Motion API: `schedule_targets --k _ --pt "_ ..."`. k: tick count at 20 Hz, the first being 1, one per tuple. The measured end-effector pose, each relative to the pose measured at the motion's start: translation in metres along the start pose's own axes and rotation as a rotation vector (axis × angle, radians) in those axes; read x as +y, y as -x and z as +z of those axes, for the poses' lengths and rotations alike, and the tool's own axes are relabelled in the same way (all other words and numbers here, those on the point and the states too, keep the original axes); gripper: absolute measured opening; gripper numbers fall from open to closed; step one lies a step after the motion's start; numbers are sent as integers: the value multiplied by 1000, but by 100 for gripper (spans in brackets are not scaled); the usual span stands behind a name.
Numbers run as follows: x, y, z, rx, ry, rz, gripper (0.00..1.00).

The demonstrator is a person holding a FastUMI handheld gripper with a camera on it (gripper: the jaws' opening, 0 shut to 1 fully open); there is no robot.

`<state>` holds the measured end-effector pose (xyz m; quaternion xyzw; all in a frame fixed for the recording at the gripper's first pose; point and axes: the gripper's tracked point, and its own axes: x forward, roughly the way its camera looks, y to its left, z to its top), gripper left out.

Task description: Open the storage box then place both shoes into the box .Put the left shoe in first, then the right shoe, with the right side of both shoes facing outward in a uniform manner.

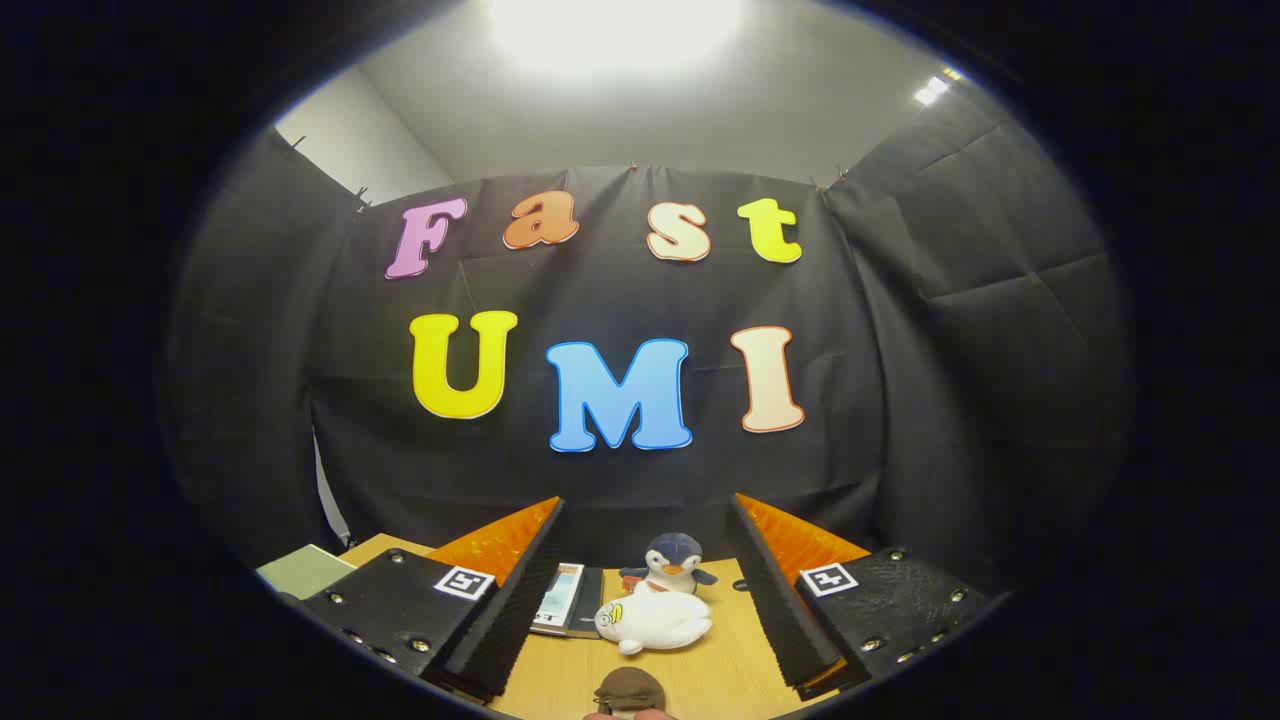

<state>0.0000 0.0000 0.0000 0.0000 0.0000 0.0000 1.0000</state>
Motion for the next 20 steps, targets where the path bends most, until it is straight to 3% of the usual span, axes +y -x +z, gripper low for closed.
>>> schedule_targets --k 20 --pt "16 -7 6 1 -7 63 96"
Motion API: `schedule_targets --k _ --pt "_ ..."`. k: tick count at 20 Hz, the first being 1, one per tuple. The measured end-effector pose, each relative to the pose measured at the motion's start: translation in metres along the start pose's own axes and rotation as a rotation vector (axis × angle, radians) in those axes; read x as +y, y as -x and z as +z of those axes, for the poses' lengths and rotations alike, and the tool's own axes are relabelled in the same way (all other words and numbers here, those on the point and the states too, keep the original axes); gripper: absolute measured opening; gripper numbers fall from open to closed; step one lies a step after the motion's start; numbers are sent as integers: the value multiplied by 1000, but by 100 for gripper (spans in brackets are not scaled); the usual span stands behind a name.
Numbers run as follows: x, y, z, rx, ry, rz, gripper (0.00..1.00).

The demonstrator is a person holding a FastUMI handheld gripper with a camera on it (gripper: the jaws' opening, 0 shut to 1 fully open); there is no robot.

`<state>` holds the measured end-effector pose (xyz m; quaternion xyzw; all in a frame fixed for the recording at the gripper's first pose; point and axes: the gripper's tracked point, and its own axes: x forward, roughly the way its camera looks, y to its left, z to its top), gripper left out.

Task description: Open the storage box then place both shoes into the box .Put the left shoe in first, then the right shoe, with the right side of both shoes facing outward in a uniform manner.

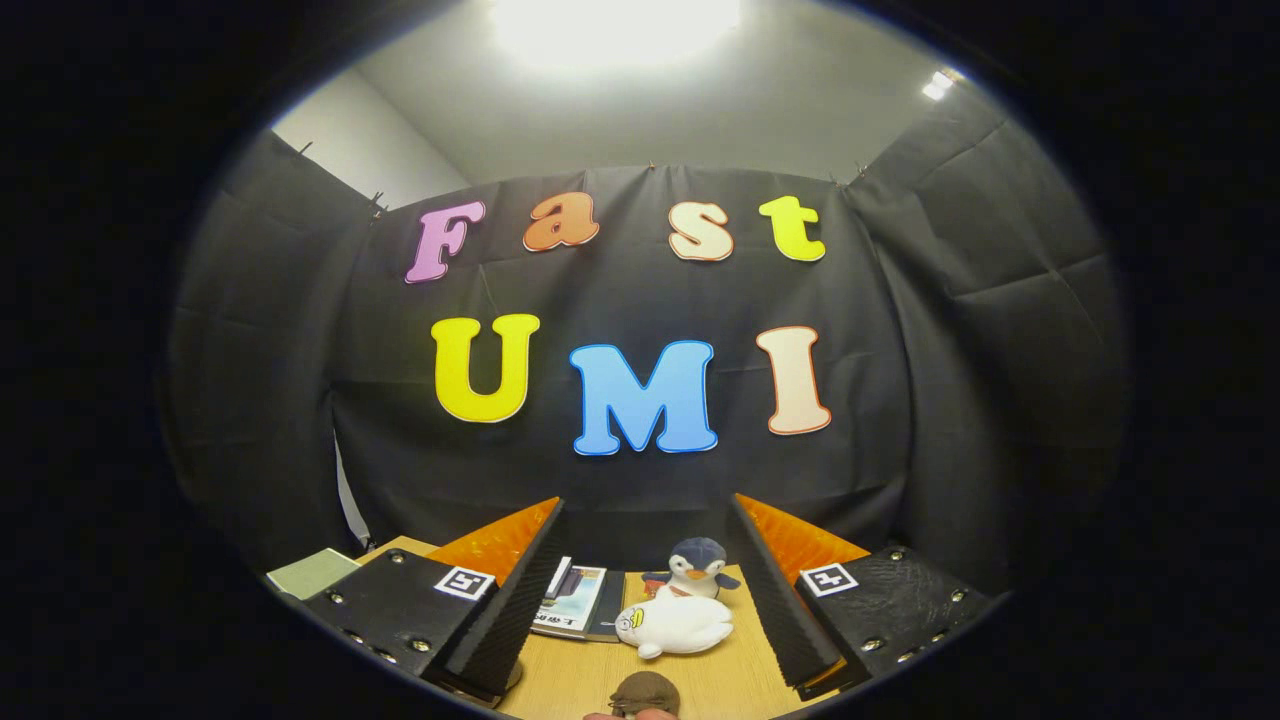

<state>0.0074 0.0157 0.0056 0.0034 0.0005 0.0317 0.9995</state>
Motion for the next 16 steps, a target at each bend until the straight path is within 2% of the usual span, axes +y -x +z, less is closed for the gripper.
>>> schedule_targets --k 7,16 --pt "13 -9 -32 54 -39 30 96" --pt "67 -30 -91 190 -159 172 96"
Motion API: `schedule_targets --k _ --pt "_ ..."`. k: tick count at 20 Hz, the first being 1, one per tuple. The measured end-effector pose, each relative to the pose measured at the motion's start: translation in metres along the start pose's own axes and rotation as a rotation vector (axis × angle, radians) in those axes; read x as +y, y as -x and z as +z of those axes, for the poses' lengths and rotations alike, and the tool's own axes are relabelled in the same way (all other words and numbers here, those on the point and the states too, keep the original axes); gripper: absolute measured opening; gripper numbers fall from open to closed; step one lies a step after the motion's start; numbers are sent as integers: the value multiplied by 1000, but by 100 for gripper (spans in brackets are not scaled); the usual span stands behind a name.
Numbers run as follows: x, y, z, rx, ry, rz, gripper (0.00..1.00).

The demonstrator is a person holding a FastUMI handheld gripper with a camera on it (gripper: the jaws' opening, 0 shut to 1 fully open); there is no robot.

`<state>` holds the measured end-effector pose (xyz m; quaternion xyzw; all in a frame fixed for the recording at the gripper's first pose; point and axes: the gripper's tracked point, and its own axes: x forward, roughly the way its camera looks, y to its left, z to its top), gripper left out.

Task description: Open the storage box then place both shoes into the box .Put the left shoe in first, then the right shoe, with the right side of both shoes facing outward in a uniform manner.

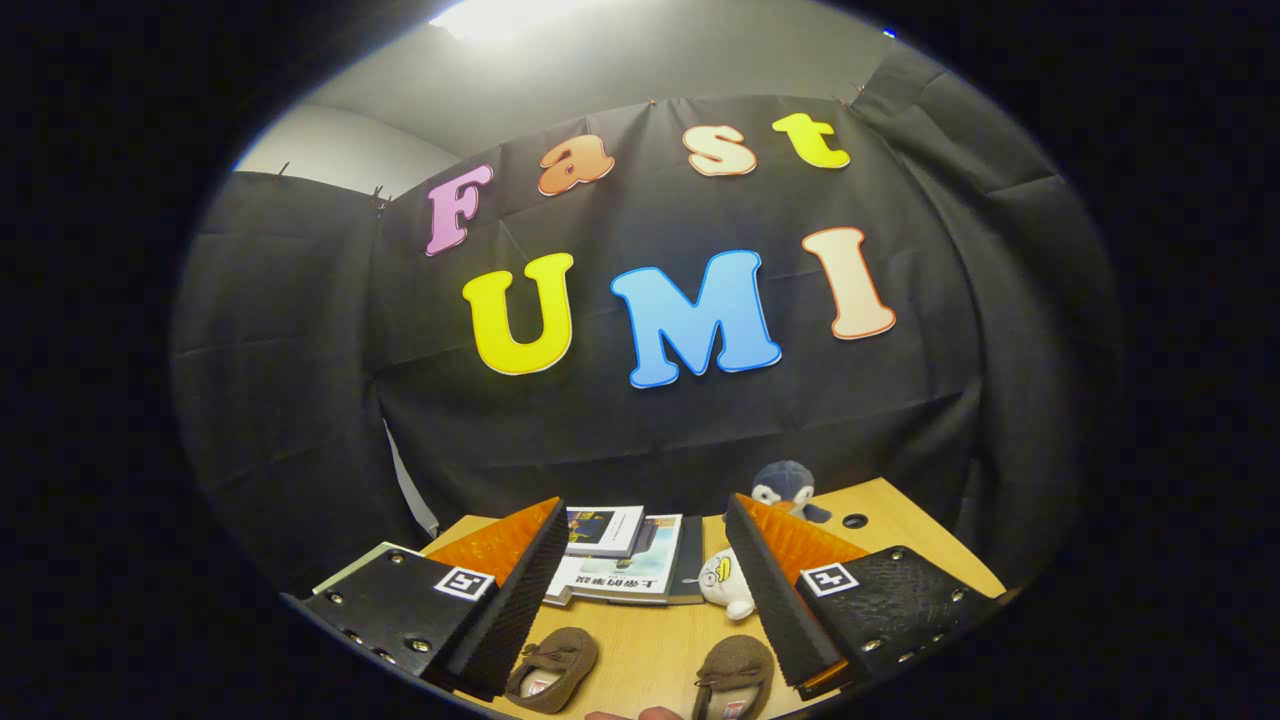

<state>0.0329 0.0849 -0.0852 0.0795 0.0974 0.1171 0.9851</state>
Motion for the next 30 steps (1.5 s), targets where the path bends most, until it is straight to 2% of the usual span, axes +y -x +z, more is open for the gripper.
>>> schedule_targets --k 5,11,17,22,25,30 --pt "52 -21 -44 108 -70 172 96" --pt "120 -36 -116 301 -160 380 96" --pt "165 -43 -184 486 -229 520 96" --pt "209 -45 -238 660 -381 683 96" --pt "232 -45 -252 741 -526 744 96" --pt "256 -42 -273 867 -653 821 96"
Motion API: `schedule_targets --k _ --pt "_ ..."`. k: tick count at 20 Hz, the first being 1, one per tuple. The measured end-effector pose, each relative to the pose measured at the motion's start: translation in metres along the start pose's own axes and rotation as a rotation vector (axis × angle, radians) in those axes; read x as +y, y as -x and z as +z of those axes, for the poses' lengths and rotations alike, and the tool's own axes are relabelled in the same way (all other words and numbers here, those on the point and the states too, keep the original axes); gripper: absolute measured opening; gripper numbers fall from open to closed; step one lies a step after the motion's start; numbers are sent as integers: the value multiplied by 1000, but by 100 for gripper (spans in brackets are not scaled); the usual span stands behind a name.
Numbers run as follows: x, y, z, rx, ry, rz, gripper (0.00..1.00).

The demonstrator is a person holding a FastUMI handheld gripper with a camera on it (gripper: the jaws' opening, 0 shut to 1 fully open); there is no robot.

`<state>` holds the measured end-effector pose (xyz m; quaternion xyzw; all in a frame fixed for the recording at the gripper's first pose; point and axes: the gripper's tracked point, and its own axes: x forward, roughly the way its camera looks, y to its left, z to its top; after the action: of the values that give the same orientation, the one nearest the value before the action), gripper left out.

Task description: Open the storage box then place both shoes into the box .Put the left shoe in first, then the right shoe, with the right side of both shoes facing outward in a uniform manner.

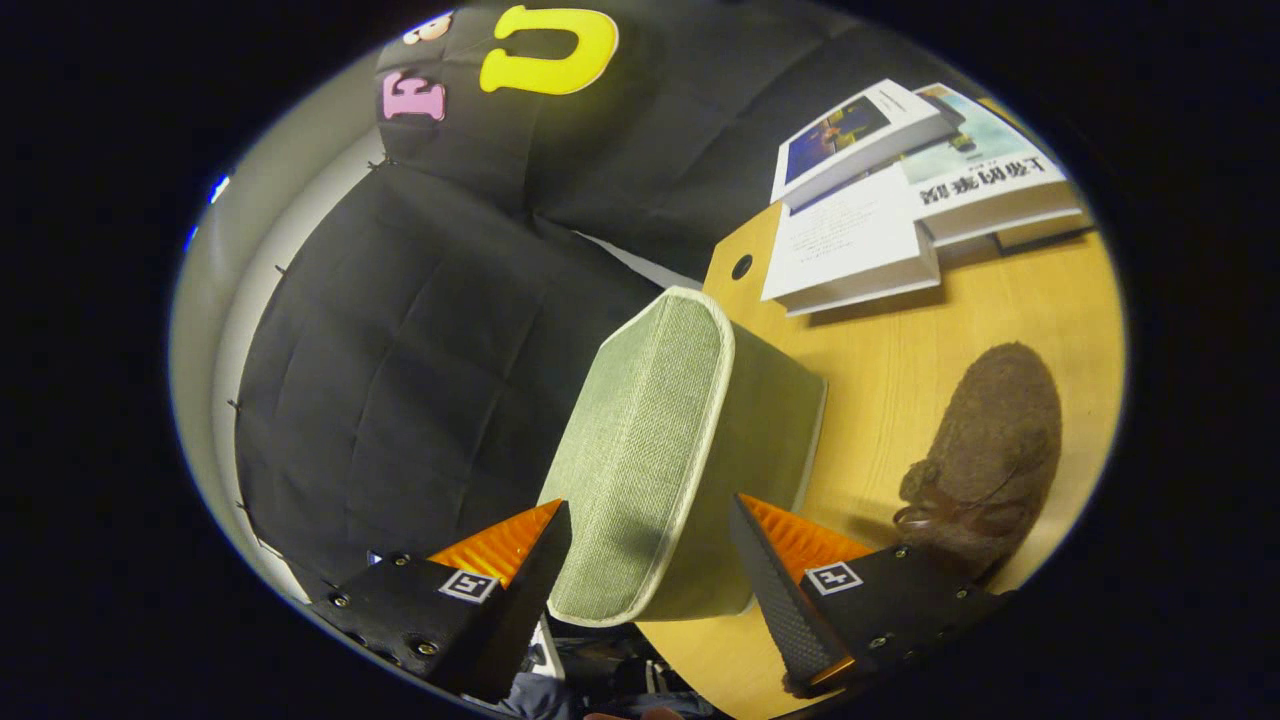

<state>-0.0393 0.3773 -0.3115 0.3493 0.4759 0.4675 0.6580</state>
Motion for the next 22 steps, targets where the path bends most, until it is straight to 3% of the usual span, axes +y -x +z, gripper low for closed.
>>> schedule_targets --k 7,9,13,14,18,22 --pt "0 -28 -4 35 -231 134 95" --pt "7 -24 1 15 -262 161 77" --pt "11 -17 16 -32 -290 180 21" --pt "14 -12 17 -40 -292 171 15" --pt "29 -8 25 -43 -262 148 1" --pt "59 -4 35 -53 -210 146 1"
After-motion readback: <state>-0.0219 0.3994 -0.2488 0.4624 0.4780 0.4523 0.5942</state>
